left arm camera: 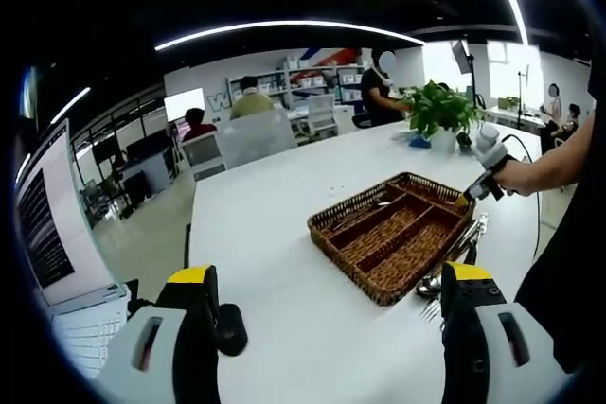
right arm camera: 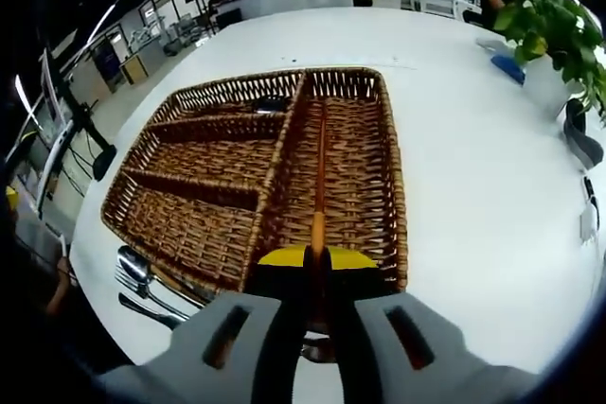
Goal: Arrange the knives, forks, and spoons in their matching storage slots by inserting each utensil handle-first until every utensil is classified and aligned in the correct compartment
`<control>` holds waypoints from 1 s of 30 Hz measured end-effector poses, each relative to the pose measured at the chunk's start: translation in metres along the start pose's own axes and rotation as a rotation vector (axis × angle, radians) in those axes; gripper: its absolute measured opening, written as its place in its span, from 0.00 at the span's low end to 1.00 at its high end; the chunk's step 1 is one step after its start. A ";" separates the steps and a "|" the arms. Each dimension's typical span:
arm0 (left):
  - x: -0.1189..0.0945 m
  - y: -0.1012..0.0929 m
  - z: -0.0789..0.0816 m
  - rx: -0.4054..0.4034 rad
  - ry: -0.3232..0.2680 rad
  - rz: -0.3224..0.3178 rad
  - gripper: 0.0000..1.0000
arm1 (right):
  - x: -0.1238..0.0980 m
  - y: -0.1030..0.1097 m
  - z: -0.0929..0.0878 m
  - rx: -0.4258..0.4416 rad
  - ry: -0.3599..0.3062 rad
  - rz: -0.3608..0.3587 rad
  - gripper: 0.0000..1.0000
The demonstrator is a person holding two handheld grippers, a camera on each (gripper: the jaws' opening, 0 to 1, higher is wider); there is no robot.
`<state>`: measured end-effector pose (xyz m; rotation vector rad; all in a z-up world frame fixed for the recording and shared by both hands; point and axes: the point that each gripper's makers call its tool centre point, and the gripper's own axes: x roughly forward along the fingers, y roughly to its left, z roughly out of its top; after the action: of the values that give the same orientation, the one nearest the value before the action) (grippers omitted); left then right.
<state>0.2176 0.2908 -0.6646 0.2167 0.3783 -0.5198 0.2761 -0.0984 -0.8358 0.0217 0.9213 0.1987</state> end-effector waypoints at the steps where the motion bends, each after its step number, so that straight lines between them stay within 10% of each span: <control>1: 0.000 0.000 -0.001 -0.001 0.003 0.002 1.00 | 0.001 0.001 0.000 -0.005 0.000 0.001 0.03; 5: -0.001 0.000 -0.002 0.001 0.008 0.003 1.00 | 0.009 0.020 -0.012 0.028 0.058 0.126 0.05; 7: -0.001 0.000 -0.003 0.001 0.008 0.004 1.00 | 0.009 0.013 -0.008 -0.090 0.034 0.090 0.05; 18: 0.002 -0.004 0.000 0.005 0.005 -0.007 1.00 | 0.003 0.017 0.001 -0.156 -0.025 0.125 0.21; 28: 0.007 -0.007 0.006 0.004 -0.005 -0.026 1.00 | -0.013 0.002 0.044 -0.285 -0.251 0.082 1.00; 30: 0.009 -0.008 0.007 0.009 -0.006 -0.031 1.00 | -0.018 0.004 0.043 -0.272 -0.252 0.101 1.00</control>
<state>0.2224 0.2779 -0.6625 0.2181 0.3739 -0.5525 0.2986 -0.0953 -0.7950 -0.1555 0.6367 0.4045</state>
